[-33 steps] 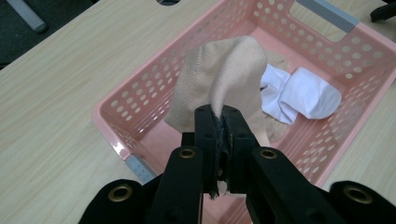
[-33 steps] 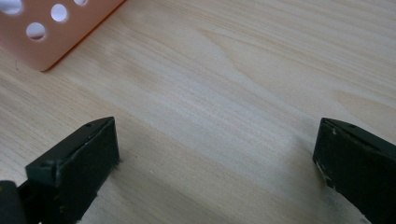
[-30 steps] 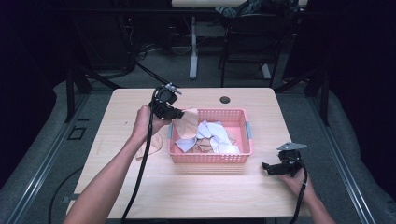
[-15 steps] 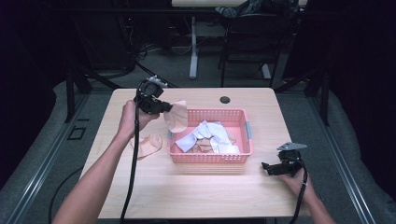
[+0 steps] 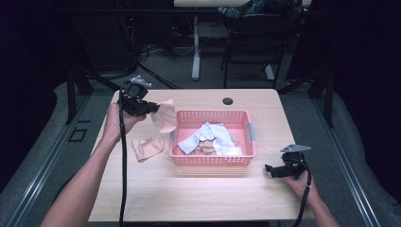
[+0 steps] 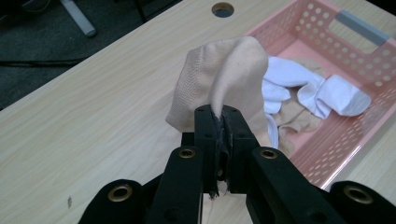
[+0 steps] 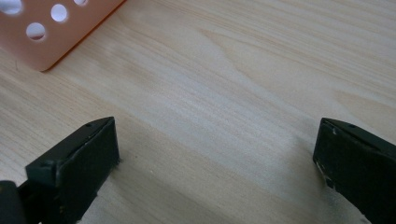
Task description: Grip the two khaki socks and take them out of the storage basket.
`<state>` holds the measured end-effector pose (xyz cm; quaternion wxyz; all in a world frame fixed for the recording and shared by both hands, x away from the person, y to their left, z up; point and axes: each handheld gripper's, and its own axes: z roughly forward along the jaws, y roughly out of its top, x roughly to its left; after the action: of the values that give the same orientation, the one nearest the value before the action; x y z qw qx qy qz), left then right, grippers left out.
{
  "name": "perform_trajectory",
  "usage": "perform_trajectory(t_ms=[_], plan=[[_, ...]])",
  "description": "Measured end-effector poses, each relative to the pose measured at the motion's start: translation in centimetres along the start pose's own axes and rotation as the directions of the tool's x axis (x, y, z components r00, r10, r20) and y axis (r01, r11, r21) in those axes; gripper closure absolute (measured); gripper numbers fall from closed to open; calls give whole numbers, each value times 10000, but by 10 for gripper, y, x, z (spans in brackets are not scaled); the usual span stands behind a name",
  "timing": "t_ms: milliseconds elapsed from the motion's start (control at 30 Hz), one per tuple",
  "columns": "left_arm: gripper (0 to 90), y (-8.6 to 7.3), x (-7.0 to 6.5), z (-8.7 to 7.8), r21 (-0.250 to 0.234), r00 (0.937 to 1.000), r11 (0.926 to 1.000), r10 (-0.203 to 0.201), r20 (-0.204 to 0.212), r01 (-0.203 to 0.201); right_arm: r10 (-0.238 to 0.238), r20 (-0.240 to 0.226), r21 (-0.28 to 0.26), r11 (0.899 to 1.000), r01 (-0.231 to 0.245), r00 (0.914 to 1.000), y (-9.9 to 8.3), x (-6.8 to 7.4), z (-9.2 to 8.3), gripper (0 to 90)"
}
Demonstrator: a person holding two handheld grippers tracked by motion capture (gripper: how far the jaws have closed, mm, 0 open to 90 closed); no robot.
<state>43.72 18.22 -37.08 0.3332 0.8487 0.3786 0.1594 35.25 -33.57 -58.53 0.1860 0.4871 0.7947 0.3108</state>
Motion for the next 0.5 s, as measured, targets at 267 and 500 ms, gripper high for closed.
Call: perform_trajectory(t_ms=[267, 500], plan=[[861, -26, 14, -3, 275, 9984, 9991, -316, -459, 329, 1, 5, -3, 10000, -1, 10000, 0, 0, 0, 0], [861, -51, 24, 10, 810, 9956, 9947, -582, -729, 640, 1, 5, -3, 10000, -1, 10000, 0, 0, 0, 0]])
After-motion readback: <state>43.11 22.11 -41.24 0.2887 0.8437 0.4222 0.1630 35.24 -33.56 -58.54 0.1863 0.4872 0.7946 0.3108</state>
